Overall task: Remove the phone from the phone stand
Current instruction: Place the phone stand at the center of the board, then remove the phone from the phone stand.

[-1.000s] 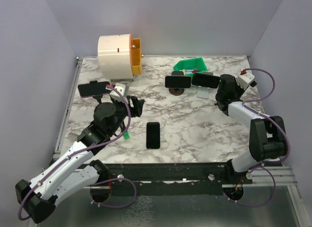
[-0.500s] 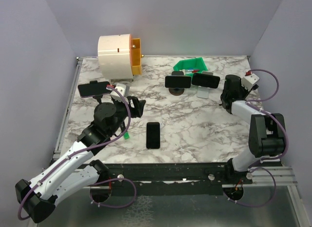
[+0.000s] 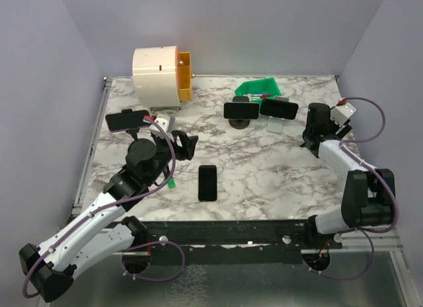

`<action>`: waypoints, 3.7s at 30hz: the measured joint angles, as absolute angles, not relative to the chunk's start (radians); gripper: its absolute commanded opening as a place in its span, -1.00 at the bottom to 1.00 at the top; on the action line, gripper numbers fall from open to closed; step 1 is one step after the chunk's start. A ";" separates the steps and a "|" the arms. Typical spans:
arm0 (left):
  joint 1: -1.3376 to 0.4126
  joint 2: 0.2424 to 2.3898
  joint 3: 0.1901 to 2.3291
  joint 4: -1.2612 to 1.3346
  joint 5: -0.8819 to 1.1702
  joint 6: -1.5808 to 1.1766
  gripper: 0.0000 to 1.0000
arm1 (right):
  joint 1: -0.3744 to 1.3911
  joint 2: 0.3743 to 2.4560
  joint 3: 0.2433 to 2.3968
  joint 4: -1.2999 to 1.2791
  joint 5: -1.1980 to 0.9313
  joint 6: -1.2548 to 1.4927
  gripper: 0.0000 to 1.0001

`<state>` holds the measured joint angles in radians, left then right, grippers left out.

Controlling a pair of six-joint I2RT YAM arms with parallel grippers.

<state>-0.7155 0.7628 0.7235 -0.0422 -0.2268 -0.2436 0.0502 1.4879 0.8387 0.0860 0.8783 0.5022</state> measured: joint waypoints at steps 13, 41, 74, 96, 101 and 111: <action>-0.736 0.747 0.723 -0.042 -0.224 -0.246 0.36 | 0.051 1.112 0.838 -0.327 0.651 0.624 0.91; -0.753 0.779 0.713 -0.031 -0.221 -0.238 0.36 | 0.165 1.338 1.081 0.073 -0.457 0.485 0.77; -0.756 0.790 0.710 -0.023 -0.186 -0.220 0.37 | 0.109 1.676 1.317 0.089 -0.406 0.067 0.71; -0.781 0.789 0.704 -0.023 -0.182 -0.216 0.37 | 0.119 1.979 1.598 -0.104 -0.761 -0.097 0.47; -0.785 0.790 0.698 -0.023 -0.182 -0.215 0.37 | 0.116 2.045 1.667 -0.139 -0.831 -0.131 0.43; -0.790 0.795 0.691 -0.023 -0.168 -0.215 0.37 | 0.116 2.074 1.640 -0.178 -0.865 -0.160 0.40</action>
